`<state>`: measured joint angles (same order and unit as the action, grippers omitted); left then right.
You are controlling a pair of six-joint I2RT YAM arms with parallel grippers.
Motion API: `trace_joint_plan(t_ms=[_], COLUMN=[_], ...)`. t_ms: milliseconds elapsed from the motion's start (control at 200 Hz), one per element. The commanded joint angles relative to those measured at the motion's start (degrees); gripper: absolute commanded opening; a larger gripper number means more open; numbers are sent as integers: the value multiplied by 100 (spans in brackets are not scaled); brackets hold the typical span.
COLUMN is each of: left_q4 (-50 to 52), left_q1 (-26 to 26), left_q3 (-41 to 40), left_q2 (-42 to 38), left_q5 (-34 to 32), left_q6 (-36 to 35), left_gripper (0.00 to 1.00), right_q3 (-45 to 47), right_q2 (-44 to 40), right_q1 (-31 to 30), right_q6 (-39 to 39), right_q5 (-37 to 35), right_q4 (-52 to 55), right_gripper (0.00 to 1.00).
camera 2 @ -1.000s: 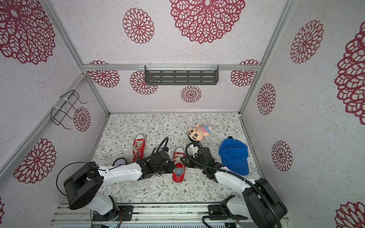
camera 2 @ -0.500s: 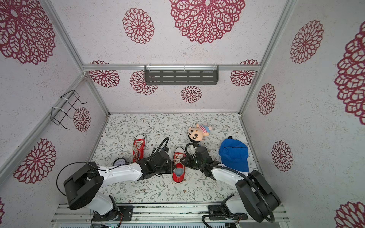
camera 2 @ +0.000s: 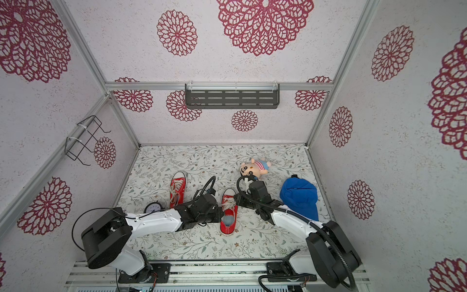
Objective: Remove the insole from the shoe
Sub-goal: Untie the shoelace on the shoe.
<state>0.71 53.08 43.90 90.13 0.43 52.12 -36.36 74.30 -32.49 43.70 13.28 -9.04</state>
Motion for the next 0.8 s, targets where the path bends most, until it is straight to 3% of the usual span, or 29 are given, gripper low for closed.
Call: trace_joint_plan(t_ms=[0, 130, 240, 355, 490, 796], left_q4=[-256, -256, -273, -325, -343, -359], left_q1=[86, 88, 86, 89, 88, 90], left_q3=[-74, -92, -92, -83, -66, -48], left_q2=[-276, -292, -303, -291, -246, -238], left_q5=[-97, -115, -113, -74, -46, -37], left_q6=[-9, 0, -22, -62, -70, -79], left_gripper=[0, 0, 0, 0, 0, 0], right_q3=[-171, -214, -80, 255, 524, 479], right_q2=[-76, 35, 94, 231, 374, 507], right_q1=[119, 128, 129, 120, 42, -106], right_q6=[-460, -478, -147, 546, 1053, 1119], right_q5=[-449, -292, 128, 856, 1164, 1177], right_q4=[438, 533, 320, -468, -1190, -1427], right_gripper=[0, 0, 23, 34, 37, 39])
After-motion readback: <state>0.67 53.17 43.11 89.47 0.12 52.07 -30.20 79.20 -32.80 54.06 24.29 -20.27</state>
